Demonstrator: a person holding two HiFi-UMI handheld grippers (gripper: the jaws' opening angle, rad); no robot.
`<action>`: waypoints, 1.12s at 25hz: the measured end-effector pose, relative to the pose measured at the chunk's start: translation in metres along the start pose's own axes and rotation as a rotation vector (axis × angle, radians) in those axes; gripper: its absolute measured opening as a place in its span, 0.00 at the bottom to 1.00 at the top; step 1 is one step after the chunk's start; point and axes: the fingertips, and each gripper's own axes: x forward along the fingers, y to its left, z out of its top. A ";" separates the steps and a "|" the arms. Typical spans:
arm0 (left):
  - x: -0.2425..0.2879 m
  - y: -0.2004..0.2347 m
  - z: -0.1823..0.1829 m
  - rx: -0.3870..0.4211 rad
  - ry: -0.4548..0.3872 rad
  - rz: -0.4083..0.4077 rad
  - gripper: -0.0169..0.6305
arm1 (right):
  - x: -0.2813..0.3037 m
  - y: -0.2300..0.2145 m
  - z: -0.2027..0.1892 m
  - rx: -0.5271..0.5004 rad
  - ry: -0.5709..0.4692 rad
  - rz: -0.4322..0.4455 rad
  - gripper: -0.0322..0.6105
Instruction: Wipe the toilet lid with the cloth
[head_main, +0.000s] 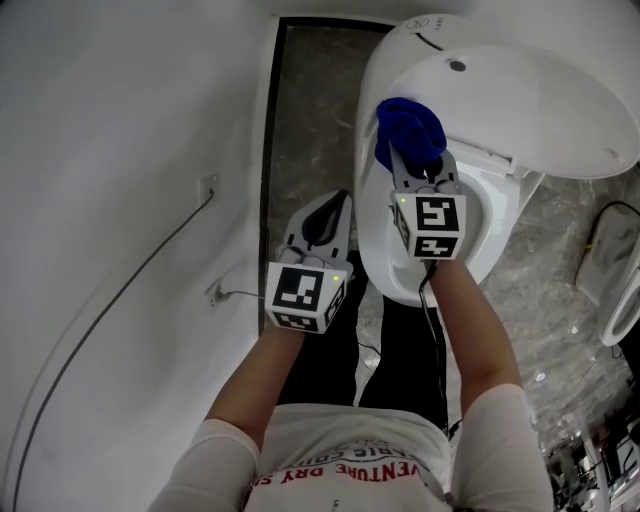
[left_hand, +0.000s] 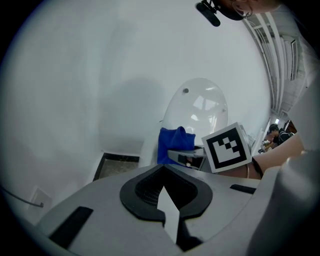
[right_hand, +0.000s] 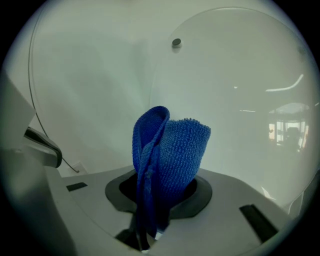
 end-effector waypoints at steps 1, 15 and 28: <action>0.000 0.003 0.000 -0.006 -0.002 0.001 0.04 | 0.005 0.001 -0.001 -0.001 0.001 -0.006 0.20; 0.010 -0.021 -0.002 0.010 0.022 -0.042 0.04 | 0.005 -0.057 -0.011 -0.030 0.030 -0.113 0.20; 0.044 -0.072 -0.006 -0.011 0.030 -0.035 0.04 | -0.031 -0.134 -0.046 0.005 0.051 -0.155 0.20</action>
